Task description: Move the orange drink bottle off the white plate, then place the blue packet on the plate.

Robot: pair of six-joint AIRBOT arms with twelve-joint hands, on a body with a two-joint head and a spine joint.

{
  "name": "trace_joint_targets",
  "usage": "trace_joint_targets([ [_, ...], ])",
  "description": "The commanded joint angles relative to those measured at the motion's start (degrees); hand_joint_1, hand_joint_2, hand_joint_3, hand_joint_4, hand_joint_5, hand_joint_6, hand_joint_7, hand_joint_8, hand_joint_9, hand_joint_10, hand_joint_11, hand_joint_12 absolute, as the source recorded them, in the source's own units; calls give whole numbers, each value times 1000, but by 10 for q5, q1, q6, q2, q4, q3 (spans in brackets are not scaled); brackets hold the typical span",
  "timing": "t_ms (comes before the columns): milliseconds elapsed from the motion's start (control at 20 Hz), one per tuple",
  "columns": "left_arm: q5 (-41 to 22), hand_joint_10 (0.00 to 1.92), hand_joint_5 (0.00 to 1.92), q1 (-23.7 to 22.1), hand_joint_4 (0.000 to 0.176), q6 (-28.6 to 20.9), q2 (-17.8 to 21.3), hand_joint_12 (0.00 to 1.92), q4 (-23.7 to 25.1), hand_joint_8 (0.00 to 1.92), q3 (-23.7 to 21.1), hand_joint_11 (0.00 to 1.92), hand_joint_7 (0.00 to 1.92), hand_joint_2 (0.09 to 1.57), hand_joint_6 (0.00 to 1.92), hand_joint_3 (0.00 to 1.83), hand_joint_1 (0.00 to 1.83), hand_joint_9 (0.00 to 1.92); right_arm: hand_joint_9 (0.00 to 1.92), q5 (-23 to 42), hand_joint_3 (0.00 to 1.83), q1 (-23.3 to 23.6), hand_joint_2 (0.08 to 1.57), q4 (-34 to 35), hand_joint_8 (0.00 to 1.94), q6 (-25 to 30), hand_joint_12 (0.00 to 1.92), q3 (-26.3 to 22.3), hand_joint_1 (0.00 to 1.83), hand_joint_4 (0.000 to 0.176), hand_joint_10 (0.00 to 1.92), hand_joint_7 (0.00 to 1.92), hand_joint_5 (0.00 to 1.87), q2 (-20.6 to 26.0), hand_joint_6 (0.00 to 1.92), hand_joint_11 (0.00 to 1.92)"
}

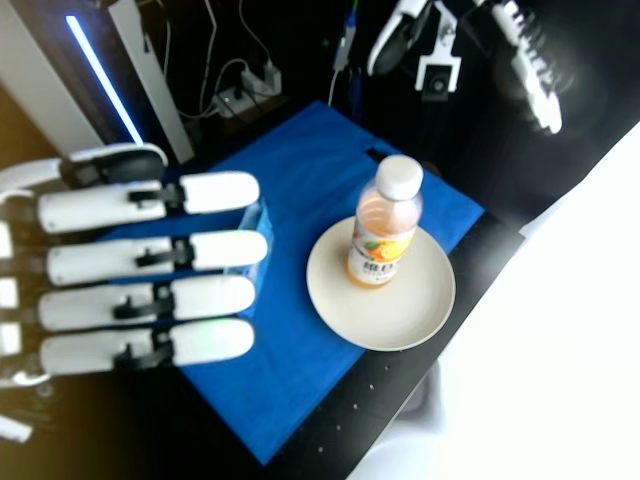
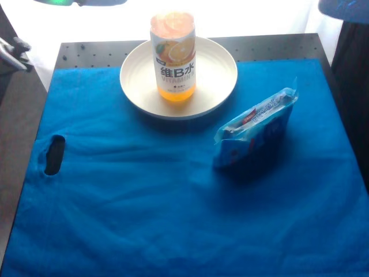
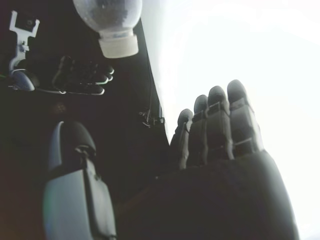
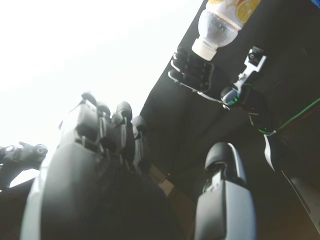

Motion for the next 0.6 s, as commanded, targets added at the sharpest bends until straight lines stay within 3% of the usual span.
trace_joint_targets([
  [0, -31, 0, 25, -12, 32, -18, -9, 412, 0, 0, 6, 0, 136, 859, 0, 0, 784, 138, 60, 68, 2, 10, 997, 29, 1, 5, 18, 1, 594, 36, 12, 222, 245, 0, 16, 35],
  [50, -13, 1, 15, -19, 44, -24, -17, 436, 20, 0, 12, 9, 140, 804, 0, 0, 745, 148, 59, 68, 11, 10, 1022, 27, 4, 5, 15, 1, 618, 33, 10, 229, 255, -1, 17, 28],
  [150, 16, 4, 0, -27, 48, -40, -30, 448, 53, 5, 23, 15, 152, 798, 0, 0, 726, 158, 57, 70, 9, 10, 1028, 23, 8, 5, 5, 2, 668, 36, 7, 244, 268, -7, 15, 2],
  [200, 19, 1, 0, -27, 41, -43, -34, 385, 57, 1, 26, 2, 138, 855, 0, 14, 641, 133, 61, 70, 8, 10, 1031, 21, 5, 5, 8, 2, 646, 33, 7, 242, 262, -8, 11, 8],
  [250, 25, 2, 0, -27, 47, -45, -42, 352, 64, 3, 31, 0, 145, 847, 0, 5, 599, 134, 60, 71, 5, 10, 1025, 20, 4, 5, 8, 2, 637, 36, 6, 239, 259, -10, 8, 9],
  [300, 30, 1, 0, -27, 67, -45, -46, 281, 69, 4, 32, 24, 168, 796, 0, 0, 592, 136, 63, 72, 11, 10, 1043, 20, 3, 5, 13, 2, 647, 39, 7, 239, 265, -10, 9, 18],
  [350, 46, 0, 0, -28, 52, -45, -60, 261, 85, 5, 38, 15, 173, 776, 0, 0, 649, 131, 75, 72, 10, 10, 1045, 20, 3, 5, 21, 3, 632, 40, 10, 241, 267, -10, 8, 36],
  [450, 49, 0, 0, -29, 99, -45, -68, 204, 88, 0, 43, 0, 164, 698, 0, 0, 639, 107, 80, 72, 8, 10, 1050, 20, 4, 5, 25, 4, 613, 30, 9, 246, 276, -11, 9, 40],
  [500, 51, 4, 0, -29, 105, -45, -73, 202, 89, 0, 46, 8, 164, 707, 0, 0, 634, 115, 79, 73, 1, 10, 1037, 20, 2, 5, 25, 4, 609, 25, 7, 241, 282, -12, 10, 38],
  [550, 52, 4, 0, -29, 99, -45, -77, 199, 89, 0, 47, 2, 161, 710, 0, 0, 662, 117, 95, 73, 0, 10, 1022, 20, 2, 5, 37, 4, 597, 27, 13, 242, 285, -12, 10, 64],
])
